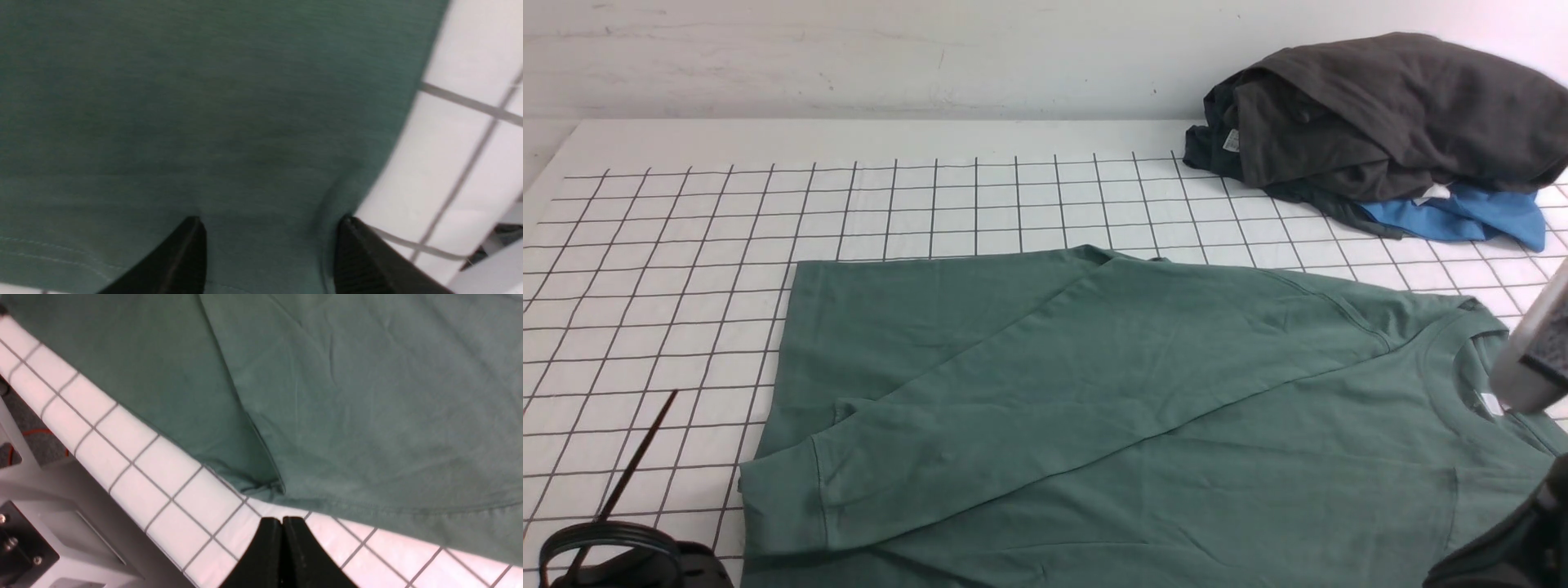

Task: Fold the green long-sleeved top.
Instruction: Use both arms simultaneously to clamp the lower edge of the clothing fabric

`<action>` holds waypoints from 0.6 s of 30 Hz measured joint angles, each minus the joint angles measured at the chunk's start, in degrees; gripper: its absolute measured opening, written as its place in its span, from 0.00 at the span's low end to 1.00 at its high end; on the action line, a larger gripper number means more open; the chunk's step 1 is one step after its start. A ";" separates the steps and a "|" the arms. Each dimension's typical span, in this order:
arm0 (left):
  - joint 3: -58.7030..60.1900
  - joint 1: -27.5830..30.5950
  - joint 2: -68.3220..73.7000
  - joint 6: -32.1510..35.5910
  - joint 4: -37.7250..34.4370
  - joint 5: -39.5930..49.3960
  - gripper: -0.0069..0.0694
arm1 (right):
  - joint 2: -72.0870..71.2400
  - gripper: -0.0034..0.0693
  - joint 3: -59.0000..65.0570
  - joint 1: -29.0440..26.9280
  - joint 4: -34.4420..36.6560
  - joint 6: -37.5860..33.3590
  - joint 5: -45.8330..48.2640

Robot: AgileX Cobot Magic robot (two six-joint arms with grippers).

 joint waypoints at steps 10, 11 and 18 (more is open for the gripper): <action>0.00 0.00 -0.12 -3.50 2.35 -0.17 0.55 | 0.00 0.03 1.86 0.00 -0.04 0.00 0.00; 0.00 0.00 -0.12 -3.54 2.27 -0.17 0.49 | 0.00 0.03 1.86 0.00 -0.04 0.00 0.00; 0.00 0.00 -0.12 1.48 -2.99 1.66 0.36 | 0.00 0.03 1.86 0.00 -0.04 0.00 0.00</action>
